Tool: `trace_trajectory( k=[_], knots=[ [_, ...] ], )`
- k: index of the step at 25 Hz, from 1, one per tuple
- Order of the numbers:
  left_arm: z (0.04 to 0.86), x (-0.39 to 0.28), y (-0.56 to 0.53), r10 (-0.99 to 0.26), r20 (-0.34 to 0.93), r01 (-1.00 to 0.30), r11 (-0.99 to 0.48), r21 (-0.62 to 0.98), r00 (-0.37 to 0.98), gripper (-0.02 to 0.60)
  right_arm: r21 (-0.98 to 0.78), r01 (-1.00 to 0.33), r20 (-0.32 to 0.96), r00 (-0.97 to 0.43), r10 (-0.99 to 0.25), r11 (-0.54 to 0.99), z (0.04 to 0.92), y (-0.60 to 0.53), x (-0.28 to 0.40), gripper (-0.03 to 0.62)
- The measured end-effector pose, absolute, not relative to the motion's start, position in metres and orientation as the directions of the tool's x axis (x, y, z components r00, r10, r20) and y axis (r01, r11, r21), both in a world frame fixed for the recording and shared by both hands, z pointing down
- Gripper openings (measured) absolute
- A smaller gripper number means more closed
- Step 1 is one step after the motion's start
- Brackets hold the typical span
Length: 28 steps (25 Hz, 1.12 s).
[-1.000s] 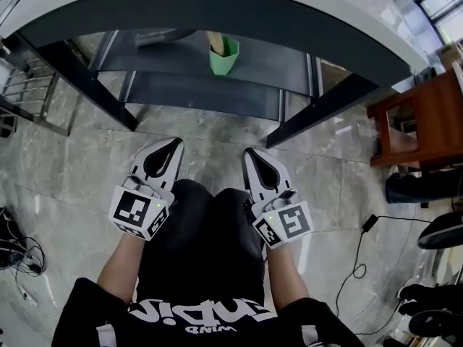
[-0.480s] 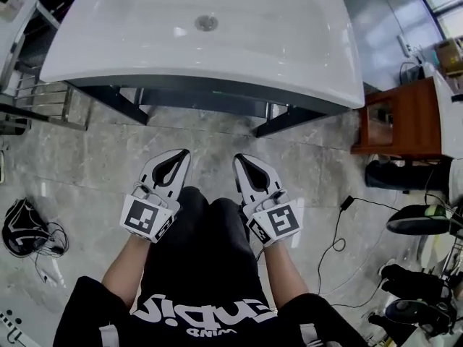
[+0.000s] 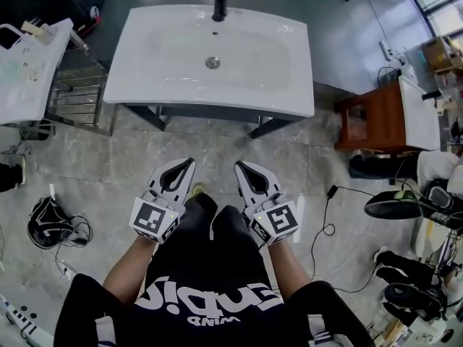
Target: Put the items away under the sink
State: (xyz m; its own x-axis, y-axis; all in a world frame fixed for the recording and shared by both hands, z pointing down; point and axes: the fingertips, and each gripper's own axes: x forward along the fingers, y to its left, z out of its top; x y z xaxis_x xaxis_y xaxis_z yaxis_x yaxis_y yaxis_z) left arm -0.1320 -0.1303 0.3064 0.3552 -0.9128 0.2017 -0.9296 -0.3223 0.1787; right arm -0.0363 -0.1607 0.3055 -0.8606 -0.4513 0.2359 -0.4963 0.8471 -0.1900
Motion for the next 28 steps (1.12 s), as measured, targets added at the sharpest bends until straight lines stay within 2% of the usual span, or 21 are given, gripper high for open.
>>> trace_trajectory(
  k=[7, 28],
  knots=[
    [0.238, -0.152, -0.114, -0.918, 0.15, -0.921, -0.336, 0.2, 0.367, 0.02, -0.205, -0.526, 0.22, -0.846, -0.485, 0.825, 0.248, -0.144, -0.037, 0.018],
    [0.181, -0.126, -0.103, -0.9, 0.117, -0.902, -0.398, 0.168, 0.419, 0.02, -0.188, -0.527, 0.11, -0.85, -0.515, 0.829, 0.184, -0.134, -0.016, 0.018]
  ],
)
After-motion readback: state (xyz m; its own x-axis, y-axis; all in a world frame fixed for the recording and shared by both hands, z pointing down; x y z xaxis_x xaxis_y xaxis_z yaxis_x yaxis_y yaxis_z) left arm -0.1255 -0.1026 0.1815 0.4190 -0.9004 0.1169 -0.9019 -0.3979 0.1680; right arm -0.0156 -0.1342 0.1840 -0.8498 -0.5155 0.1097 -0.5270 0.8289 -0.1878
